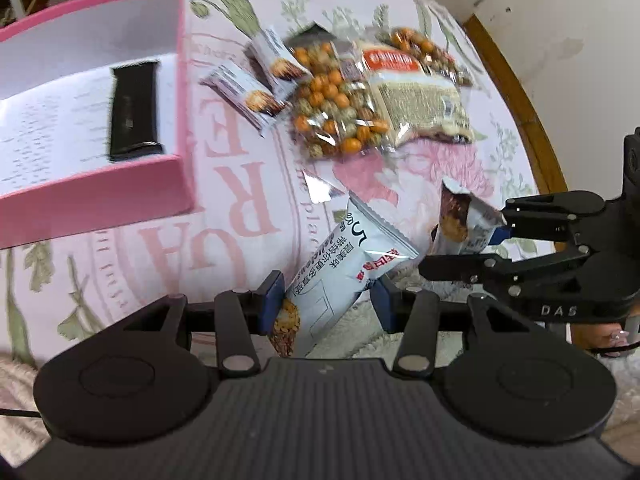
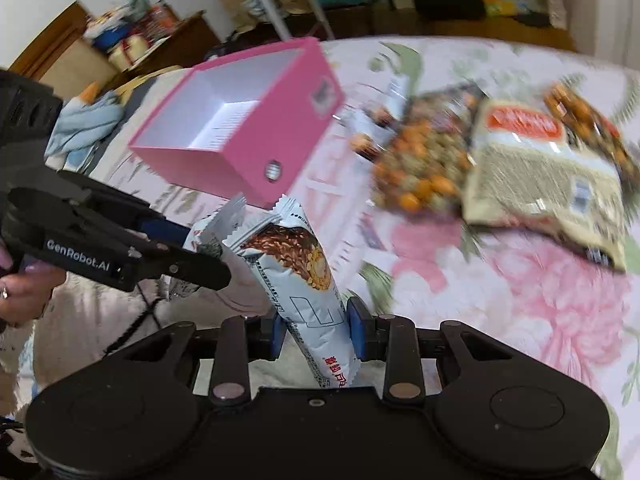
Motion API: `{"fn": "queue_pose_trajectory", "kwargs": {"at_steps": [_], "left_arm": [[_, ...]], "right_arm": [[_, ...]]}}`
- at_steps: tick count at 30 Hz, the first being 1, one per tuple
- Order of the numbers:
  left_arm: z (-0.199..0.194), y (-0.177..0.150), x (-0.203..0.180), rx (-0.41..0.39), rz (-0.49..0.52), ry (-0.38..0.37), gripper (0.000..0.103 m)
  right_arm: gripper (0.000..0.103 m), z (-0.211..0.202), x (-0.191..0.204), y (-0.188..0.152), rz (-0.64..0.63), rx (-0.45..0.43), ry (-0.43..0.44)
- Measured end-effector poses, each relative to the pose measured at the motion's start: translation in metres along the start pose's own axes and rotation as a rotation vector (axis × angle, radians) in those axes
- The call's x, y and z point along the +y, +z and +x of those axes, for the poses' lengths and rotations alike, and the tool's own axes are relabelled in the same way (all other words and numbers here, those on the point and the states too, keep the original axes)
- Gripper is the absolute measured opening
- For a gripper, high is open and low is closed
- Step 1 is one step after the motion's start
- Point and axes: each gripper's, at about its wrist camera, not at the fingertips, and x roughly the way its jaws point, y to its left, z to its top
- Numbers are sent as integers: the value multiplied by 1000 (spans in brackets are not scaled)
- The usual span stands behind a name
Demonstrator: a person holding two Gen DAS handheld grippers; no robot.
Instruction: Organize snacks
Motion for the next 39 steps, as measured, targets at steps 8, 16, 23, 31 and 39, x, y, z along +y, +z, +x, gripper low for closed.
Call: {"fn": "queue_pose_trajectory", "kwargs": {"at_steps": [8,16,23,31,39], "left_arm": [[-55,9,26,-143,-39,12,46],[-78,41,79,-287,-161,54,45],[-52,80,160,-313,-356,1,38],[-16,87,209,-281,-423,25,37],[-11,82,202,-326,-349,101,48]], "right_arm": [[37,6,53,49,-139,-30,47],[37,40,86,133,-160,-19,98],[34,106,105,198,-166,72,30],[38,179,92,212,-57,182,-3],[39,173,95,206,-108,148,-39]]}}
